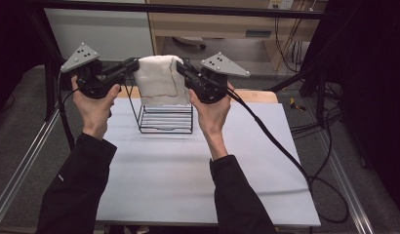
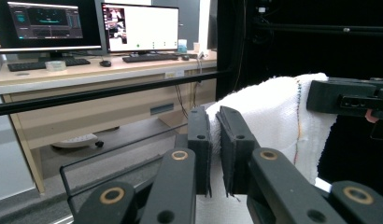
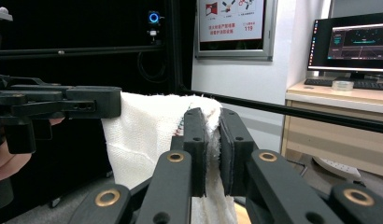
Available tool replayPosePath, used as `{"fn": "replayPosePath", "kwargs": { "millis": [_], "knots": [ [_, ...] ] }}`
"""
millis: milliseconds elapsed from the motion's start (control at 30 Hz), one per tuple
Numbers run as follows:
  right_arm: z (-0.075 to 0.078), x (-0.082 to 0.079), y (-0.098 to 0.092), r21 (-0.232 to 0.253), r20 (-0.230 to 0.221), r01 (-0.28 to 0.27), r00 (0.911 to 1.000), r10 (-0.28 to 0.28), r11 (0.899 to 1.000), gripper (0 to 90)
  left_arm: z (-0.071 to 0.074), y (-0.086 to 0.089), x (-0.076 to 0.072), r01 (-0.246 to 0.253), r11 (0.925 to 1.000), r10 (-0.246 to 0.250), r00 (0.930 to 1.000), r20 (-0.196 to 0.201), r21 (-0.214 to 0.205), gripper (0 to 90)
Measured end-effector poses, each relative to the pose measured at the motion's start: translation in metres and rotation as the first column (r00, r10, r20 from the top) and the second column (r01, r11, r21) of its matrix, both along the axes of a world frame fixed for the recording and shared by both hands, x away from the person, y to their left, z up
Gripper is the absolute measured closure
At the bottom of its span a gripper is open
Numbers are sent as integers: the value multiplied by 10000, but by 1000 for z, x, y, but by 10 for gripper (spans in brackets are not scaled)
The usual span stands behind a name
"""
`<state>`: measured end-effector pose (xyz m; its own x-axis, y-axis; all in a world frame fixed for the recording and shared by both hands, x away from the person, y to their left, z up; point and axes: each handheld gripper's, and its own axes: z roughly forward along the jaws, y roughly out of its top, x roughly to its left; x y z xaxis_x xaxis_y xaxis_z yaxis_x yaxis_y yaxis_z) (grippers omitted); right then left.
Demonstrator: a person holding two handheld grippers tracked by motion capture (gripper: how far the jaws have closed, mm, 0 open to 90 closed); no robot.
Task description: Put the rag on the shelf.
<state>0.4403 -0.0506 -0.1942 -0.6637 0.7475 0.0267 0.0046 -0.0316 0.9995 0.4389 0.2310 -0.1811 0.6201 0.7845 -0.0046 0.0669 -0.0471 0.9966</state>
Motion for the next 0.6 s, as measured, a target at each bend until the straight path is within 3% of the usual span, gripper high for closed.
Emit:
{"fn": "replayPosePath", "kwargs": {
  "millis": [600],
  "knots": [
    [18,20,12,236,56,25,10000,-27,9997,829,20,7,17,-265,9996,266,9996,93,-67,833]
  ]
}}
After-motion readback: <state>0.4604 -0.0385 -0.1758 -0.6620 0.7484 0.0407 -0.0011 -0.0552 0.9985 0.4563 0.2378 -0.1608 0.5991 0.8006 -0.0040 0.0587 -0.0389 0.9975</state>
